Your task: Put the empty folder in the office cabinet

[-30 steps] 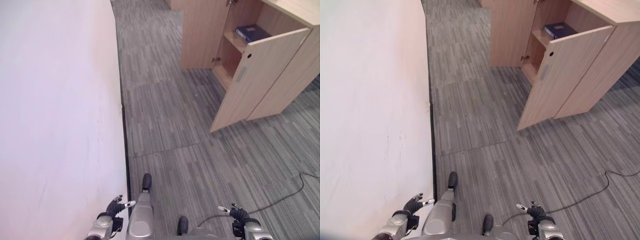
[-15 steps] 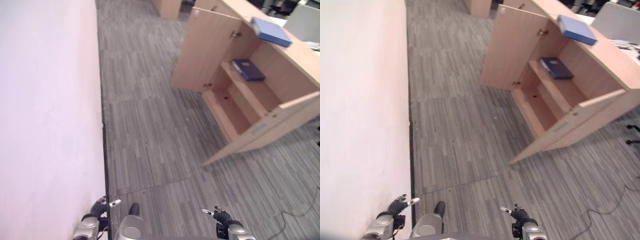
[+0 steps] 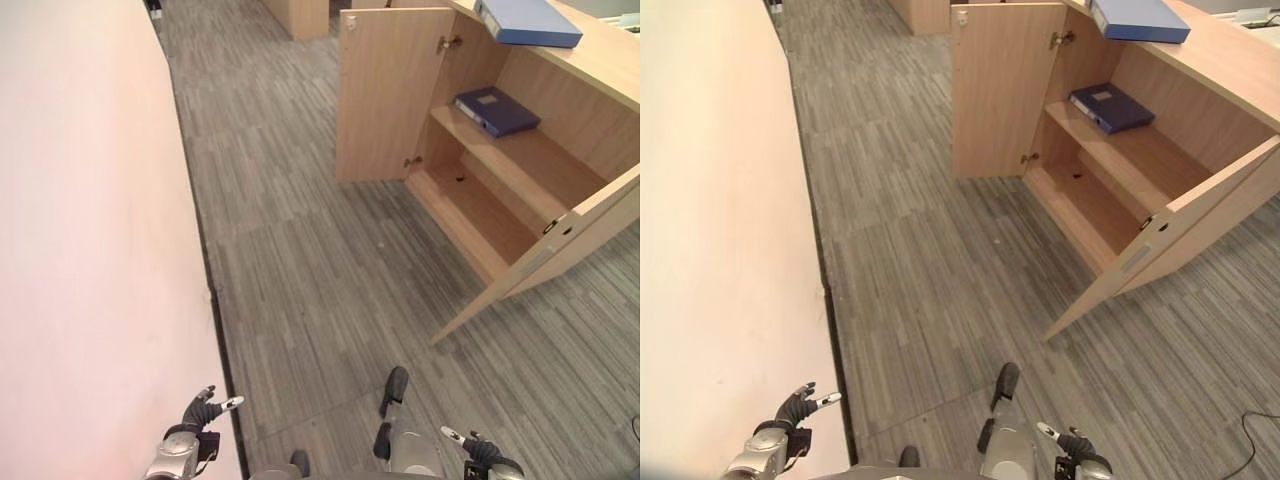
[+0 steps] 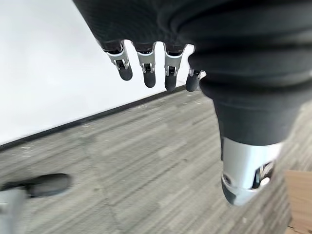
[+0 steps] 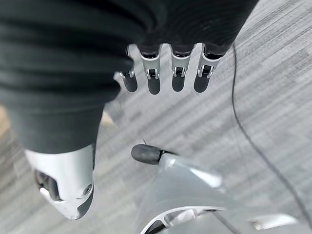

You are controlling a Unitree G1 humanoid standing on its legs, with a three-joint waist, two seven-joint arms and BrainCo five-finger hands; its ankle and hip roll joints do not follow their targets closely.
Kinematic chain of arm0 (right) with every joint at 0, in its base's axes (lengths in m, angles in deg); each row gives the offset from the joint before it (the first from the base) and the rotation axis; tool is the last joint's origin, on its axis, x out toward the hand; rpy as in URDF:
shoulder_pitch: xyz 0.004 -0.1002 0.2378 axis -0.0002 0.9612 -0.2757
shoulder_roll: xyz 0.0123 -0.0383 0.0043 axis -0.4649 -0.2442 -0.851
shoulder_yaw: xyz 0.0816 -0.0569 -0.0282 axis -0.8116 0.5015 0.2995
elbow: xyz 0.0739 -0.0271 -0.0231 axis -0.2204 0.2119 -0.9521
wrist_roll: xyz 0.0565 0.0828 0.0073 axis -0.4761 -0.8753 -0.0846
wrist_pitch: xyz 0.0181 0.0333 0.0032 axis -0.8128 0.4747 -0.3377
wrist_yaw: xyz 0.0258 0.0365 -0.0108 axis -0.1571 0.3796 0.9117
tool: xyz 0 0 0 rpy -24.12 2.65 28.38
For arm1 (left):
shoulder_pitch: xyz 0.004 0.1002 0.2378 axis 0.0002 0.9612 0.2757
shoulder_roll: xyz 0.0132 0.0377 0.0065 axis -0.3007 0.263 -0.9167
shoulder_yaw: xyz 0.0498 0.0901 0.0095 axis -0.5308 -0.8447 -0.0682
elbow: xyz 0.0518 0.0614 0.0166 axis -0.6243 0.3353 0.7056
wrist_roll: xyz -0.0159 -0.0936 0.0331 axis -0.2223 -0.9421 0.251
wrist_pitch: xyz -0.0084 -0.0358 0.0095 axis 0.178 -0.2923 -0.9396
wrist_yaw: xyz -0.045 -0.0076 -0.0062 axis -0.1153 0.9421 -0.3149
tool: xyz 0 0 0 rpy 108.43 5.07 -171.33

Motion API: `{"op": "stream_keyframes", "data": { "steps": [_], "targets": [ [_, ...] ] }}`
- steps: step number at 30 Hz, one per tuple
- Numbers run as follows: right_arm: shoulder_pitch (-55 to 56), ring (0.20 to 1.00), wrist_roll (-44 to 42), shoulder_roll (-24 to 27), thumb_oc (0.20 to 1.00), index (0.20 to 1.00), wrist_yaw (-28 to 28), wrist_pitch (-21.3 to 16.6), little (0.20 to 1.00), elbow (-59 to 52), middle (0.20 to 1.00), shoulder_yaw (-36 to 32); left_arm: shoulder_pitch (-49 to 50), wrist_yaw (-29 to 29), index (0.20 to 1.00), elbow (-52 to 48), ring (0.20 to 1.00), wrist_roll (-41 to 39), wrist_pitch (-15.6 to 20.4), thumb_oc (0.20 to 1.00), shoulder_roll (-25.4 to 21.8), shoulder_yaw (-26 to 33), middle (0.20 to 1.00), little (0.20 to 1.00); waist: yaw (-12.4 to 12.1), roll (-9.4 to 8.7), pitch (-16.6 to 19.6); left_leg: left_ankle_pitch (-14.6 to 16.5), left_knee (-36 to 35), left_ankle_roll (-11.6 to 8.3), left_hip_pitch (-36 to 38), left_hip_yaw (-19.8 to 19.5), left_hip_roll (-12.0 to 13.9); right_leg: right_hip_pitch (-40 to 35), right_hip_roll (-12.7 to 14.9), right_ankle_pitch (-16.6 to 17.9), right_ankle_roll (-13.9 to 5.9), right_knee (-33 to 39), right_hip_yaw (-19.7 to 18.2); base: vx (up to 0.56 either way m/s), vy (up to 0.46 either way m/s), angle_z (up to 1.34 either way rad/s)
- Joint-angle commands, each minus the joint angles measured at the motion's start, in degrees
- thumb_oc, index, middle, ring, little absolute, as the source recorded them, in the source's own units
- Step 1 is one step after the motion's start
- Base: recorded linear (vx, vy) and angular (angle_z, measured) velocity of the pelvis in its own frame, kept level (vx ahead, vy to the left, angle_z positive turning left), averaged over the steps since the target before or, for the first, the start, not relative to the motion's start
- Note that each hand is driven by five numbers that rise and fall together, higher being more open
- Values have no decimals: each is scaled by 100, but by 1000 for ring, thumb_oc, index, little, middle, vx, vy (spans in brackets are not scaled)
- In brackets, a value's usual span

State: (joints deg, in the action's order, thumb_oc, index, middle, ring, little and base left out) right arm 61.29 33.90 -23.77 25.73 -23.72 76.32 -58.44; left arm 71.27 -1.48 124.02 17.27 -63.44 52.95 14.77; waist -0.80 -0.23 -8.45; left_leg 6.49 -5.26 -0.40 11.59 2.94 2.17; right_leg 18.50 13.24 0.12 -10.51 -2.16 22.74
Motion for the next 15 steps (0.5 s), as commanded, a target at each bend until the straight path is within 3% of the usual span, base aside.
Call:
{"op": "stream_keyframes", "data": {
  "steps": [1, 2, 4, 5, 6, 7, 8, 10, 12, 14, 15],
  "targets": [
    [19, 1000, -218, 337, 1000, 1000, -63, -59, 1000, -10, 1000, -157, -350, -22, 1000, -257, 1000, 179, 201, 1000, -69, -147, 1000, 1000, 266, 140, -71, 349, 244, -458, 224, 142, 240, -806, -150, 800, -85, 409, -459, 502, -51, -14],
    [82, 1000, -282, 348, 1000, 1000, -41, -50, 1000, 22, 1000, -217, -325, -26, 1000, -266, 1000, 164, 196, 1000, -21, -164, 1000, 1000, 365, 214, -33, 397, 336, -531, 295, 141, 332, -825, -198, 793, -44, 358, -549, 418, -76, 25],
    [254, 1000, -465, 353, 1000, 1000, -25, -70, 1000, 121, 1000, -353, -317, -54, 1000, -285, 1000, 107, 212, 1000, 75, -198, 1000, 1000, 518, 405, 7, 95, 1019, -850, 176, 412, 645, -1120, -353, 724, 75, 493, -344, 334, -188, 58],
    [362, 1000, -510, 381, 1000, 1000, -45, -33, 1000, 270, 1000, -393, -284, -86, 1000, -370, 1000, -51, 197, 1000, 131, -212, 1000, 1000, 595, 443, -63, -517, 2400, -1070, -336, 419, 792, -1408, -501, 553, 312, 599, -340, 303, -280, 13],
    [379, 1000, -518, 404, 1000, 1000, -87, -33, 1000, 313, 1000, -408, -268, -58, 1000, -452, 1000, -127, 199, 1000, 152, -207, 1000, 1000, 612, 418, -127, -762, 3073, -1101, -617, 359, 771, -1549, -571, 438, 433, 649, -406, 218, -234, -13],
    [376, 1000, -517, 401, 1000, 1000, -87, -33, 1000, 313, 1000, -409, -272, -57, 1000, -453, 1000, -127, 198, 1000, 149, -206, 1000, 1000, 627, 394, -117, -789, 3066, -1094, -644, 345, 742, -1533, -541, 451, 432, 652, -396, 241, -148, -55],
    [436, 1000, -505, 418, 1000, 1000, -100, 21, 1000, 367, 1000, -440, -268, -6, 1000, -452, 1000, -195, 178, 1000, 159, -177, 1000, 1000, 666, 309, -202, -962, 3586, -1039, -958, 432, 799, -1727, -595, 275, 533, 716, -546, 144, -78, -72],
    [431, 1000, -493, 445, 1000, 1000, -125, 49, 1000, 378, 1000, -450, -293, 24, 1000, -418, 1000, -227, 174, 1000, 183, -160, 1000, 1000, 644, 341, -269, -893, 3638, -1006, -1093, 542, 988, -1820, -673, 186, 529, 716, -715, 176, -1, -82],
    [396, 1000, -508, 509, 1000, 1000, -154, 62, 1000, 424, 1000, -500, -253, 67, 1000, -460, 1000, -290, 207, 1000, 236, -120, 1000, 1000, 595, 358, -310, -945, 3187, -925, -1184, 718, 1233, -1922, -671, 92, 461, 716, -994, 218, 131, -95],
    [373, 1000, -574, 595, 1000, 1000, -192, 28, 1000, 431, 1000, -568, -171, 70, 1000, -554, 1000, -294, 207, 1000, 271, -130, 1000, 1000, 542, 410, -337, -951, 2407, -860, -1181, 758, 1475, -2127, -734, -5, 369, 716, -1320, 421, 213, -113],
    [385, 1000, -577, 641, 1000, 1000, -183, 13, 1000, 379, 1000, -561, -106, 75, 1000, -557, 1000, -310, 232, 1000, 312, -169, 1000, 1000, 485, 517, -364, -1076, 1467, -879, -1005, 543, 1471, -2266, -815, -140, 324, 716, -1676, 369, 217, -164]
  ]
}}
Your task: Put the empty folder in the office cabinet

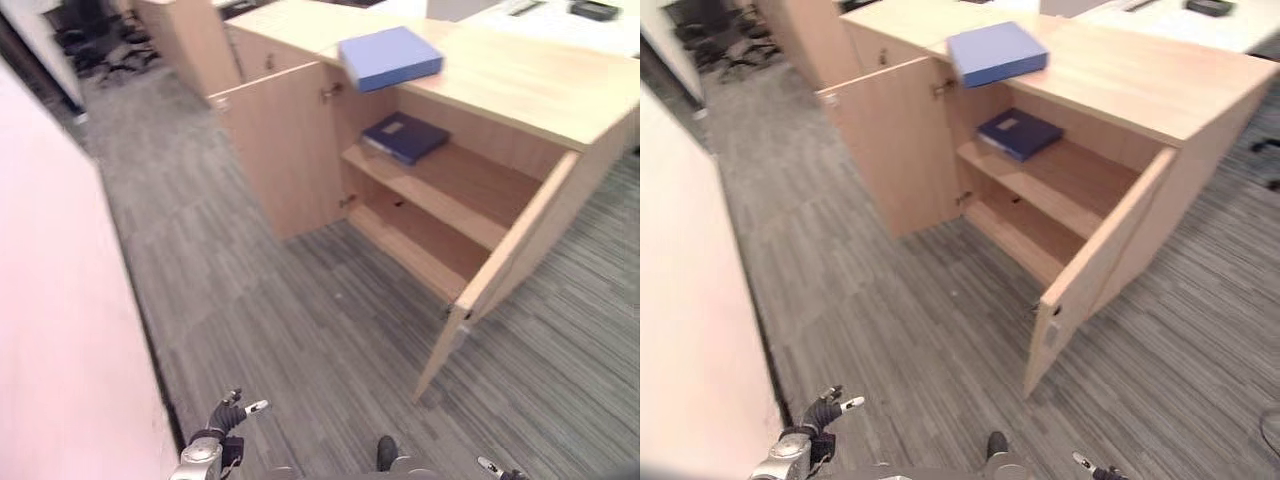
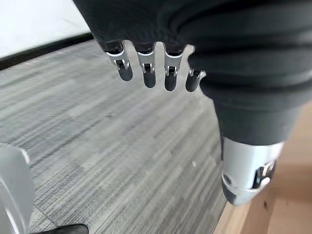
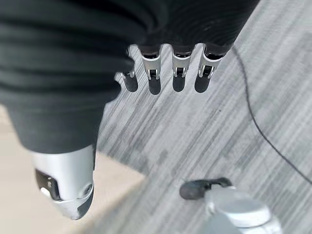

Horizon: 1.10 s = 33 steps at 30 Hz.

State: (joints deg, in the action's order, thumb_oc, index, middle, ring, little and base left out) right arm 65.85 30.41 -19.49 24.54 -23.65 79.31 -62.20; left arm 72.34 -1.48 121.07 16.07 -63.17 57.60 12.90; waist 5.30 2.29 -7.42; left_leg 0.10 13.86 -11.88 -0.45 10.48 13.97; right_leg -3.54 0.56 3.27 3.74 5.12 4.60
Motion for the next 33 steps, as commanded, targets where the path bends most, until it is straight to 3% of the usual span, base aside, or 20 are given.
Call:
{"op": "stream_keyframes", "data": {
  "steps": [1, 3, 6, 7, 10, 11, 15, 18, 23, 24, 26, 27, 28, 29, 30, 31, 32, 33],
  "targets": [
    [-72, 1000, -229, 214, 1000, 1000, -65, 7, 1000, 79, 1000, -186, -215, 74, 1000, -262, 1000, -190, 206, 1000, -151, 19, 1000, 1000, -133, 262, -465, -471, -480, 271, 210, -198, 285, -49, 457, -441, -1098, -12, 130, 329, 211, -169],
    [-76, 1000, -263, 288, 1000, 1000, -92, -42, 1000, 77, 1000, -205, -136, 99, 1000, -237, 1000, -229, 240, 1000, -85, -33, 1000, 1000, -226, 334, -494, -528, -946, 281, 121, -821, 138, -255, 391, -583, -1064, -12, -276, 298, 124, -137],
    [-106, 1000, -301, 330, 1000, 1000, -112, -96, 1000, 9, 1000, -227, -81, 104, 1000, -217, 1000, -274, 285, 1000, -36, -96, 1000, 1000, -290, 458, -521, -910, -1469, 224, -194, -1595, 8, -486, 263, -736, -946, -29, -852, 356, 120, -119],
    [-128, 1000, -401, 327, 1000, 1000, -110, -126, 1000, -78, 1000, -267, -62, 125, 1000, -159, 1000, -259, 296, 1000, -36, -78, 1000, 1000, -319, 485, -576, -1010, -1706, 198, -426, -1859, -67, -639, 207, -928, -901, -156, -1257, 385, 134, -75],
    [-147, 1000, -424, 327, 1000, 1000, -98, -148, 1000, -119, 1000, -266, -10, 131, 1000, -79, 1000, -266, 323, 1000, -15, -56, 1000, 1000, -363, 478, -624, -1018, -1741, 164, -582, -1980, -87, -678, 182, -1105, -898, -377, -1629, 253, 154, -131],
    [-173, 1000, -382, 325, 1000, 1000, -82, -133, 1000, -159, 1000, -245, 85, 155, 1000, -50, 1000, -288, 333, 1000, -4, 7, 1000, 1000, -383, 506, -622, -1097, -1692, 124, -675, -2133, 35, -687, 149, -1321, -952, -668, -2154, 300, 276, -145],
    [-207, 1000, -304, 327, 1000, 1000, -74, -102, 1000, -107, 1000, -222, 138, 178, 1000, -66, 1000, -275, 353, 1000, -14, 47, 1000, 1000, -417, 540, -560, -1105, -1582, 86, -575, -2316, 212, -591, 202, -1518, -1076, -921, -2606, 181, 295, -130],
    [-235, 1000, -292, 317, 1000, 1000, -53, -57, 1000, -31, 1000, -221, 97, 209, 1000, -42, 1000, -275, 356, 1000, -57, 51, 1000, 1000, -389, 554, -477, -1022, -1410, 37, -480, -2674, 254, -482, 268, -1683, -1203, -1166, -2931, 141, 357, -67],
    [-179, 1000, -353, 251, 1000, 1000, -11, -27, 1000, 34, 1000, -369, -69, 228, 1000, 61, 1000, -187, 367, 1000, -146, -30, 1000, 1000, -242, 441, -350, -594, -1115, 15, -377, -2228, 206, -465, 699, -1708, -1482, -1267, -2877, 67, 409, -53],
    [-179, 1000, -444, 130, 1000, 1000, -2, -2, 1000, 82, 1000, -425, -223, 216, 1000, 25, 1000, -69, 377, 1000, -269, -130, 1000, 1000, -213, 250, -221, -268, -1186, 155, -168, -1859, -16, -330, 1100, -1372, -1805, -1264, -2705, 67, 560, -21],
    [-189, 1000, -452, 43, 1000, 1000, 4, -4, 1000, 102, 1000, -410, -299, 225, 1000, 19, 1000, 26, 377, 1000, -319, -201, 1000, 1000, -238, 138, -165, -131, -1279, 299, -27, -1676, -178, -163, 1238, -993, -1874, -1404, -2591, 49, 461, -23],
    [-191, 1000, -451, 38, 1000, 1000, 2, -3, 1000, 101, 1000, -411, -302, 225, 1000, 18, 1000, 28, 376, 1000, -323, -200, 1000, 1000, -246, 132, -162, -131, -1282, 303, -27, -1667, -181, -156, 1242, -993, -1874, -1404, -2599, -36, 219, -43],
    [-213, 1000, -479, -3, 1000, 1000, 12, 3, 1000, 96, 1000, -408, -337, 224, 1000, 11, 1000, 60, 374, 1000, -360, -215, 1000, 1000, -251, 131, -176, -140, -1326, 351, -1, -1613, -195, -6, 1198, -735, -1874, -1535, -2554, -69, 382, -48],
    [-237, 1000, -507, -88, 1000, 1000, 4, -21, 1000, 71, 1000, -371, -368, 228, 1000, -19, 1000, 103, 355, 1000, -415, -231, 1000, 1000, -340, 115, -213, -69, -1418, 477, 128, -1378, -281, 311, 1279, -452, -1874, -1914, -2032, -70, 380, -36],
    [-237, 1000, -506, -89, 1000, 1000, 3, -21, 1000, 70, 1000, -371, -369, 228, 1000, -19, 1000, 103, 354, 1000, -416, -231, 1000, 1000, -340, 108, -214, -69, -1419, 478, 129, -1378, -288, 317, 1284, -464, -1874, -1930, -2033, -54, 557, -41],
    [-271, 1000, -439, -131, 1000, 1000, 22, -24, 1000, 38, 1000, -304, -336, 244, 1000, -15, 1000, 199, 315, 1000, -436, -246, 1000, 1000, -387, 102, -330, -6, -1449, 608, 338, -1129, -438, 635, 1530, -140, -1757, -2471, -960, 9, 289, -47],
    [-268, 1000, -438, -130, 1000, 1000, 22, -23, 1000, 40, 1000, -304, -334, 243, 1000, -14, 1000, 199, 314, 1000, -435, -249, 1000, 1000, -380, 98, -316, 32, -1469, 606, 364, -1133, -443, 617, 1541, -198, -1758, -2487, -945, -1, 418, -68],
    [-282, 1000, -369, -165, 1000, 1000, 34, -22, 1000, 25, 1000, -252, -276, 247, 1000, 0, 1000, 287, 302, 1000, -450, -257, 1000, 1000, -409, 87, -349, 79, -1487, 687, 455, -1033, -529, 675, 1544, -209, -1691, -2673, -553, 2, 264, -54]
  ]
}}
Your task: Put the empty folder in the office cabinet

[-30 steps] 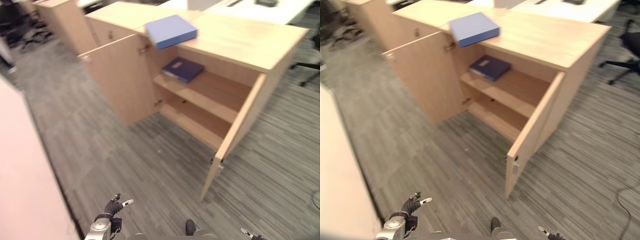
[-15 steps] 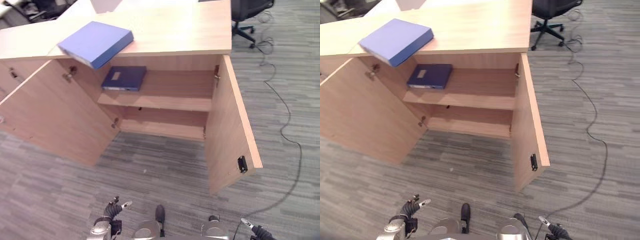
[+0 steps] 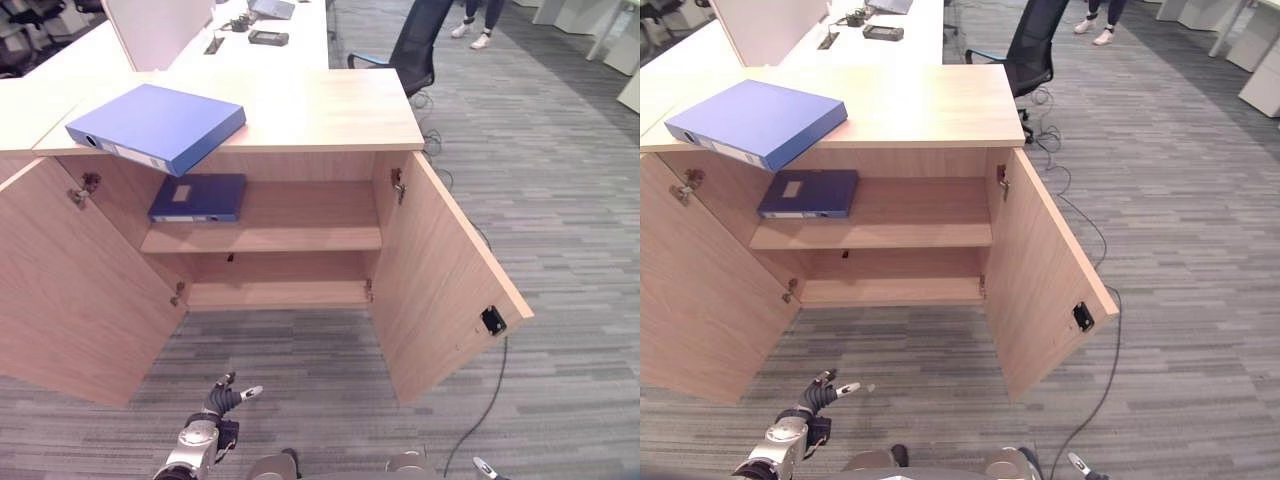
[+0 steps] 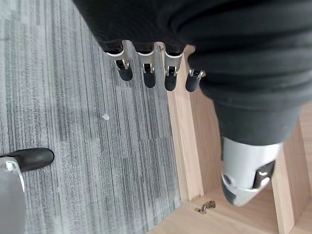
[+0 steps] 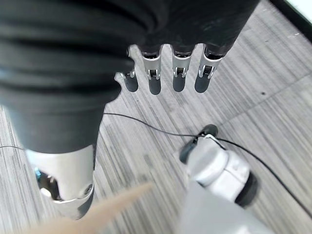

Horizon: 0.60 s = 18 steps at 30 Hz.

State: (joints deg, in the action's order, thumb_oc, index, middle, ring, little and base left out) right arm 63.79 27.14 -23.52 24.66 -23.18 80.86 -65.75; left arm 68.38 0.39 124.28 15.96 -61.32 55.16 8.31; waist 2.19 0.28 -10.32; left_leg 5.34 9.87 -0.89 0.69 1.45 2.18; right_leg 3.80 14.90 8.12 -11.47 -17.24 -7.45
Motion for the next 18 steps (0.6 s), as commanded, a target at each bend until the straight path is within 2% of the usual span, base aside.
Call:
{"op": "stream_keyframes", "data": {
  "steps": [1, 2, 3, 4, 5, 6, 7, 8, 9, 10, 11, 12, 13, 14, 15, 16, 17, 18],
  "targets": [
    [-97, 1000, 34, 241, 1000, 1000, 37, -86, 1000, -136, 1000, 163, 149, 45, 1000, -283, 1000, 372, 109, 1000, -206, 212, 1000, 1000, -130, 311, -92, -429, -1107, -339, 397, -38, 592, 32, -21, -809, -133, -639, 900, -21, 409, -53],
    [-121, 1000, 49, 218, 1000, 1000, 50, -100, 1000, -142, 1000, 254, 195, 16, 1000, -248, 1000, 397, 95, 1000, -180, 208, 1000, 1000, -139, 314, -126, -397, -1131, -242, 512, 17, 479, 126, -380, -1057, -61, -808, 1105, -7, 445, -83],
    [-143, 1000, -37, 199, 1000, 1000, 67, -151, 1000, -193, 1000, 329, 260, 11, 1000, -249, 1000, 340, 76, 1000, -128, 275, 1000, 1000, -142, 281, -144, -395, -1158, -132, 565, 77, 258, 333, -1099, -1135, -3, -598, 1333, 24, 307, -86],
    [-140, 1000, -40, 199, 1000, 1000, 67, -153, 1000, -192, 1000, 336, 267, 10, 1000, -251, 1000, 340, 75, 1000, -128, 278, 1000, 1000, -142, 281, -160, -371, -1166, -134, 605, 83, 262, 307, -1102, -1169, -3, -616, 1329, 23, 215, -67],
    [-136, 1000, -91, 199, 1000, 1000, 59, -182, 1000, -180, 1000, 347, 279, 5, 1000, -222, 1000, 317, 56, 1000, -115, 298, 1000, 1000, -173, 210, -175, -346, -1177, -118, 618, 116, 129, 226, -1247, -1203, 63, -282, 1571, 7, 92, -7],
    [-138, 1000, -100, 194, 1000, 1000, 49, -175, 1000, -151, 1000, 352, 266, 9, 1000, -165, 1000, 276, 43, 1000, -95, 316, 1000, 1000, -232, 161, -183, -314, -1161, -130, 635, 160, 44, 122, -1122, -1221, 199, -3, 2044, 0, 89, 26],
    [-70, 1000, 6, 185, 1000, 1000, 32, -172, 1000, -142, 1000, 461, 324, -24, 1000, -116, 1000, 335, 52, 1000, 10, 321, 1000, 1000, -329, 85, -58, -276, -1070, -169, 539, 267, -31, -288, -940, -1368, 485, 632, 2551, 8, 27, 22],
    [-29, 1000, -27, 203, 1000, 1000, 53, -209, 1000, -117, 1000, 502, 330, -26, 1000, -56, 1000, 372, 66, 1000, 47, 290, 1000, 1000, -287, 66, -59, -200, -881, -187, 500, 302, -21, -423, -1143, -1487, 564, 782, 2126, 12, -15, 15],
    [-32, 1000, -28, 204, 1000, 1000, 54, -210, 1000, -115, 1000, 502, 326, -25, 1000, -55, 1000, 372, 67, 1000, 47, 291, 1000, 1000, -292, 67, -48, -213, -874, -187, 474, 307, -19, -409, -1147, -1457, 567, 806, 2123, -6, 0, 8],
    [-31, 1000, -19, 225, 1000, 1000, 57, -189, 1000, -134, 1000, 500, 311, -25, 1000, -88, 1000, 347, 68, 1000, 67, 306, 1000, 1000, -308, 63, -69, -197, -677, -237, 365, 359, -29, -430, -1214, -1376, 548, 936, 1879, -45, 26, 13],
    [-6, 1000, 7, 270, 1000, 1000, 48, -166, 1000, -132, 1000, 496, 294, -43, 1000, -94, 1000, 317, 65, 1000, 94, 319, 1000, 1000, -335, 54, -94, -165, -465, -309, 271, 457, -45, -477, -1122, -1307, 593, 1017, 1929, -110, 57, 15],
    [29, 1000, 34, 352, 1000, 1000, 20, -161, 1000, -169, 1000, 490, 269, -41, 1000, -129, 1000, 214, 76, 1000, 156, 313, 1000, 1000, -281, 32, -153, -121, 176, -506, -58, 639, 60, -678, -972, -1328, 680, 1196, 1989, -100, 44, -1],
    [29, 1000, 34, 352, 1000, 1000, 20, -160, 1000, -170, 1000, 489, 269, -41, 1000, -131, 1000, 213, 75, 1000, 156, 313, 1000, 1000, -273, 39, -154, -96, 227, -512, -85, 629, 71, -682, -981, -1327, 685, 1203, 1998, -94, 37, 9],
    [45, 1000, 24, 377, 1000, 1000, 26, -154, 1000, -166, 1000, 502, 277, -40, 1000, -188, 1000, 160, 84, 1000, 173, 313, 1000, 1000, -274, 57, -198, -220, 550, -612, -246, 601, 135, -786, -1025, -1350, 737, 1287, 1913, -66, 84, 25],
    [-14, 1000, 25, 448, 1000, 1000, -20, -111, 1000, -132, 1000, 464, 223, 11, 1000, -200, 1000, 156, 89, 1000, 193, 301, 1000, 1000, -239, 63, -288, -620, 907, -824, -507, 729, 596, -936, -934, -1380, 754, 1390, 1958, -64, 85, 33],
    [-15, 1000, 25, 449, 1000, 1000, -20, -111, 1000, -132, 1000, 464, 223, 11, 1000, -200, 1000, 157, 89, 1000, 193, 301, 1000, 1000, -239, 65, -291, -616, 912, -825, -508, 727, 599, -938, -936, -1380, 755, 1391, 1959, -38, 171, 16],
    [-13, 1000, 14, 466, 1000, 1000, -35, -94, 1000, -137, 1000, 445, 225, 48, 1000, -224, 1000, 149, 98, 1000, 173, 305, 1000, 1000, -215, 77, -278, -776, 721, -794, -496, 868, 967, -957, -840, -1404, 723, 1379, 2020, 14, 134, 6],
    [5, 1000, 4, 473, 1000, 1000, -37, -77, 1000, -139, 1000, 433, 247, 41, 1000, -268, 1000, 133, 91, 1000, 169, 308, 1000, 1000, -220, 84, -288, -838, 543, -779, -381, 993, 1160, -1004, -822, -1436, 714, 1380, 2033, 49, 278, 27]
  ]
}}
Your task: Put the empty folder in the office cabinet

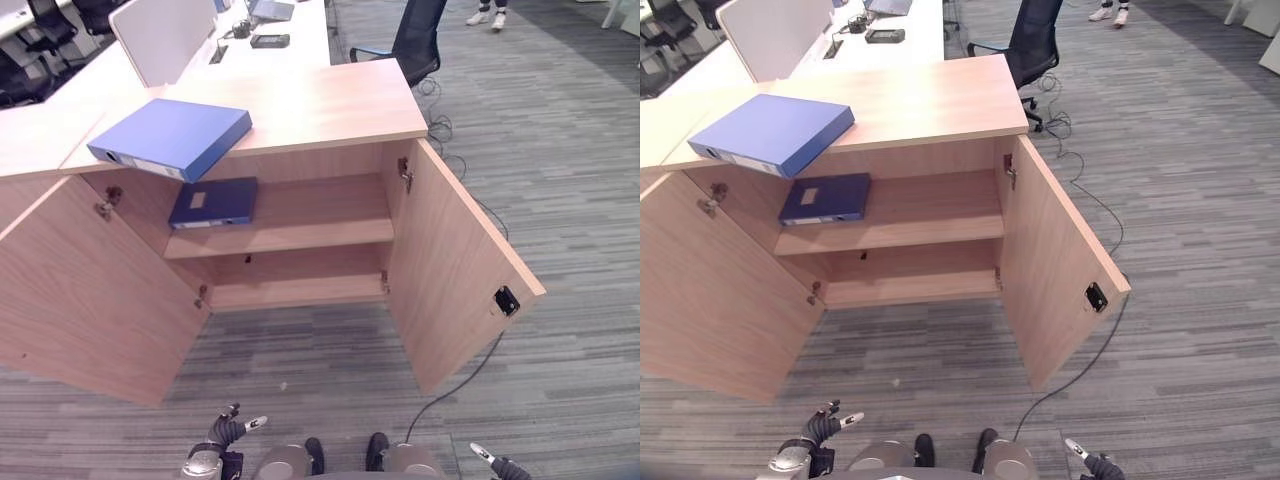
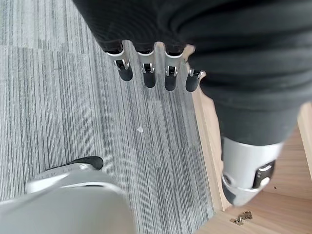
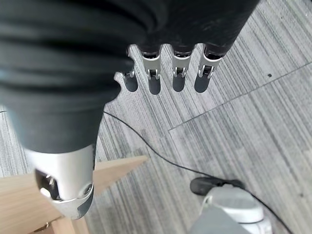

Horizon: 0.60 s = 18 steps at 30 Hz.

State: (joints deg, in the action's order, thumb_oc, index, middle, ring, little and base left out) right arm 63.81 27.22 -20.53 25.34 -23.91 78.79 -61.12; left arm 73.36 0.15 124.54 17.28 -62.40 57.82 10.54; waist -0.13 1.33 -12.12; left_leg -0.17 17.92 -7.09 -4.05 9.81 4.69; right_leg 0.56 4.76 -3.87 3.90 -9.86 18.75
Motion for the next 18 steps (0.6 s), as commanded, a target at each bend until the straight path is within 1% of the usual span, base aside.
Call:
{"op": "stream_keyframes", "data": {
  "steps": [1, 2, 3, 4, 5, 6, 7, 10, 11, 12, 13, 14, 15, 16, 17, 18],
  "targets": [
    [72, 1000, -5, 195, 1000, 1000, -96, 14, 1000, 57, 1000, -76, -213, 71, 1000, -325, 1000, -24, 189, 1000, -110, 131, 1000, 1000, -7, 3, -54, -558, -696, -199, 209, 244, 1251, -738, 267, -261, -918, 625, -542, 86, 262, 33],
    [90, 1000, 28, 197, 1000, 1000, -82, 25, 1000, 61, 1000, -86, -212, 79, 1000, -294, 1000, -22, 178, 1000, -120, 144, 1000, 1000, 5, 38, 13, -604, -1059, -222, 317, 141, 1338, -715, 277, -293, -963, 576, -547, 81, 218, 31],
    [95, 1000, 29, 199, 1000, 1000, -81, 25, 1000, 60, 1000, -85, -208, 79, 1000, -294, 1000, -22, 179, 1000, -117, 143, 1000, 1000, 8, 35, 10, -635, -1119, -225, 356, 149, 1328, -721, 281, -304, -963, 565, -544, 93, 175, 13],
    [105, 1000, 72, 213, 1000, 1000, -72, 35, 1000, 66, 1000, -89, -219, 91, 1000, -253, 1000, -9, 168, 1000, -125, 156, 1000, 1000, 21, 84, 63, -756, -1431, -279, 424, 2, 1419, -702, 276, -370, -1000, 501, -572, 112, 303, 11],
    [116, 1000, 118, 255, 1000, 1000, -81, 34, 1000, 42, 1000, -115, -230, 108, 1000, -228, 1000, -31, 168, 1000, -137, 172, 1000, 1000, -8, 144, 94, -973, -1707, -379, 408, -324, 1585, -700, 342, -480, -1051, 339, -651, 109, 303, 6],
    [117, 1000, 118, 256, 1000, 1000, -81, 35, 1000, 40, 1000, -115, -230, 108, 1000, -227, 1000, -31, 169, 1000, -136, 171, 1000, 1000, 1, 143, 92, -982, -1720, -383, 413, -333, 1582, -696, 345, -497, -1050, 317, -643, 84, 313, 7],
    [112, 1000, 130, 271, 1000, 1000, -82, 39, 1000, 25, 1000, -122, -241, 118, 1000, -201, 1000, -65, 178, 1000, -145, 185, 1000, 1000, -7, 156, 83, -1068, -1778, -418, 381, -497, 1696, -662, 413, -574, -1073, 145, -684, 45, 244, 8],
    [81, 1000, 174, 294, 1000, 1000, -69, 45, 1000, -20, 1000, -111, -262, 124, 1000, -140, 1000, -115, 193, 1000, -189, 211, 1000, 1000, -42, 188, 90, -1249, -2037, -504, 348, -906, 2017, -465, 648, -729, -1244, -408, -883, 75, 411, 10],
    [76, 1000, 196, 302, 1000, 1000, -61, 44, 1000, -15, 1000, -113, -261, 122, 1000, -127, 1000, -105, 199, 1000, -204, 213, 1000, 1000, -60, 196, 114, -1304, -2125, -555, 335, -988, 2096, -411, 726, -789, -1306, -560, -932, 75, 445, 1],
    [70, 1000, 225, 303, 1000, 1000, -52, 44, 1000, -14, 1000, -111, -274, 117, 1000, -101, 1000, -101, 194, 1000, -214, 209, 1000, 1000, -61, 185, 132, -1338, -2162, -597, 283, -988, 2166, -343, 829, -863, -1359, -743, -966, 50, 624, 3],
    [49, 1000, 297, 299, 1000, 1000, -40, 63, 1000, -20, 1000, -106, -312, 108, 1000, -64, 1000, -98, 190, 1000, -228, 196, 1000, 1000, -52, 190, 169, -1361, -2199, -656, 221, -802, 2269, -299, 1016, -881, -1471, -884, -942, 22, 467, 11],
    [48, 1000, 298, 299, 1000, 1000, -40, 63, 1000, -19, 1000, -106, -312, 108, 1000, -63, 1000, -98, 190, 1000, -229, 196, 1000, 1000, -59, 179, 174, -1358, -2199, -654, 222, -790, 2258, -282, 1030, -892, -1476, -904, -954, 54, 651, 31],
    [37, 1000, 348, 266, 1000, 1000, -12, 84, 1000, 30, 1000, -138, -351, 79, 1000, -15, 1000, -39, 193, 1000, -235, 165, 1000, 1000, -81, 191, 301, -1332, -2225, -737, 222, -679, 2281, -304, 1217, -800, -1642, -861, -924, 114, 690, 44],
    [67, 1000, 385, 196, 1000, 1000, -5, 101, 1000, 78, 1000, -180, -388, 41, 1000, 24, 1000, 38, 223, 1000, -257, 83, 1000, 1000, -129, 107, 364, -1217, -2136, -760, 167, -709, 2116, -520, 1459, -525, -1821, -598, -894, 116, 694, 61],
    [69, 1000, 386, 191, 1000, 1000, -4, 100, 1000, 79, 1000, -184, -389, 41, 1000, 27, 1000, 38, 225, 1000, -261, 79, 1000, 1000, -122, 91, 357, -1210, -2131, -752, 173, -714, 2094, -554, 1478, -509, -1833, -564, -879, 83, 489, 64],
    [80, 1000, 401, 145, 1000, 1000, 7, 122, 1000, 100, 1000, -211, -417, 9, 1000, 23, 1000, 53, 218, 1000, -287, 45, 1000, 1000, -136, 29, 354, -1077, -2037, -730, 122, -681, 1970, -660, 1602, -319, -1883, -377, -861, 42, 257, 67]
  ]
}}
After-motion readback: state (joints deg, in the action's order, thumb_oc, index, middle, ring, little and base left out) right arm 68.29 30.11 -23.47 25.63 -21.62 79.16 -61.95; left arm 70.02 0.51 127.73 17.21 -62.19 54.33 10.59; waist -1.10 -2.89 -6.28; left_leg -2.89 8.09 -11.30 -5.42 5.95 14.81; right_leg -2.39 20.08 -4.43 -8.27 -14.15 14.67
